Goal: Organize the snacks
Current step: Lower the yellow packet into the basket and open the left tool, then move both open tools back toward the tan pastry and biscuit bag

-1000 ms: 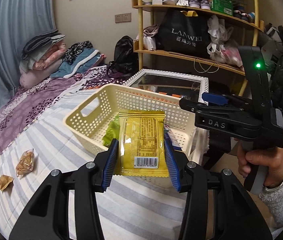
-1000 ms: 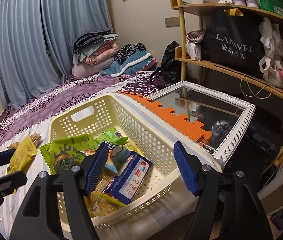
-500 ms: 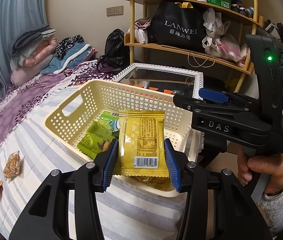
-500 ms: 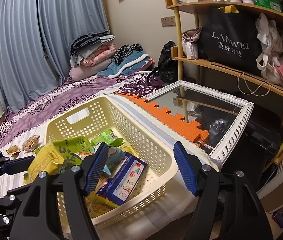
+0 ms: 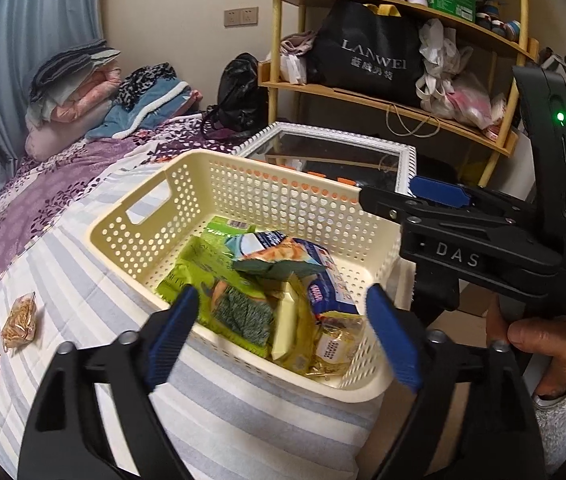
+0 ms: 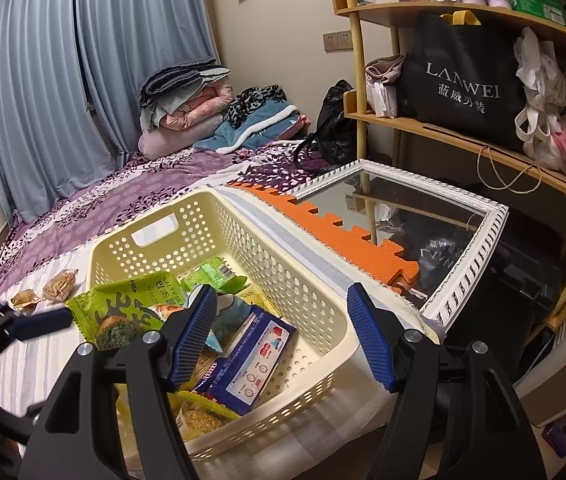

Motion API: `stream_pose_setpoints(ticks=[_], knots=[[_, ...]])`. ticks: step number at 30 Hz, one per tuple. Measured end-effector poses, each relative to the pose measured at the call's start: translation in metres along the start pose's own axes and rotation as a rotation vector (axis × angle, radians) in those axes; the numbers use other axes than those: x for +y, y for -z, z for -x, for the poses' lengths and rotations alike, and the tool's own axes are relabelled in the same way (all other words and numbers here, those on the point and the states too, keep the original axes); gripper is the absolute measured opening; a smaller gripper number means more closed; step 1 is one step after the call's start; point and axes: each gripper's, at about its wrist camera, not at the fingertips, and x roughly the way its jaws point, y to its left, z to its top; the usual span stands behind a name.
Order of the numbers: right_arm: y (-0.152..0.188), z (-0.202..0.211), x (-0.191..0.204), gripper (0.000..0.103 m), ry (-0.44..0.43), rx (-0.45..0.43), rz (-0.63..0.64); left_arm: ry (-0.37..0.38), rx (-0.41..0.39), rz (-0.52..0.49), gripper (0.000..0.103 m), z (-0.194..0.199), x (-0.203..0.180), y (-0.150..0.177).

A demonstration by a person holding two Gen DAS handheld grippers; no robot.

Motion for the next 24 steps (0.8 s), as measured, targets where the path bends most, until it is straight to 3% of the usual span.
stream_pose_setpoints(ticks=[7, 9, 10, 15, 18, 24], knots=[[0.000, 0.000, 0.004, 0.068, -0.002, -0.001, 0.009, -0.013, 0.003, 0.016, 0.089, 0.002, 0.006, 0.000], [0.000, 0.001, 0.005, 0.068, -0.002, -0.002, 0.012, -0.018, 0.007, 0.019, 0.095, 0.003, 0.007, 0.000], [0.000, 0.002, 0.006, 0.071, -0.001, -0.005, 0.013, -0.025, 0.006, 0.021, 0.100, 0.003, 0.008, 0.001], [-0.002, 0.007, 0.008, 0.076, 0.004, -0.016, 0.006, -0.052, 0.010, 0.043, 0.100, 0.006, 0.013, 0.001], [-0.003, 0.009, 0.008, 0.089, -0.001, -0.021, -0.007, -0.072, 0.017, 0.057, 0.100, 0.007, 0.018, 0.003], [-0.005, 0.013, 0.018, 0.093, -0.022, -0.023, 0.000, -0.085, 0.010, 0.088, 0.100, 0.014, 0.029, 0.008]])
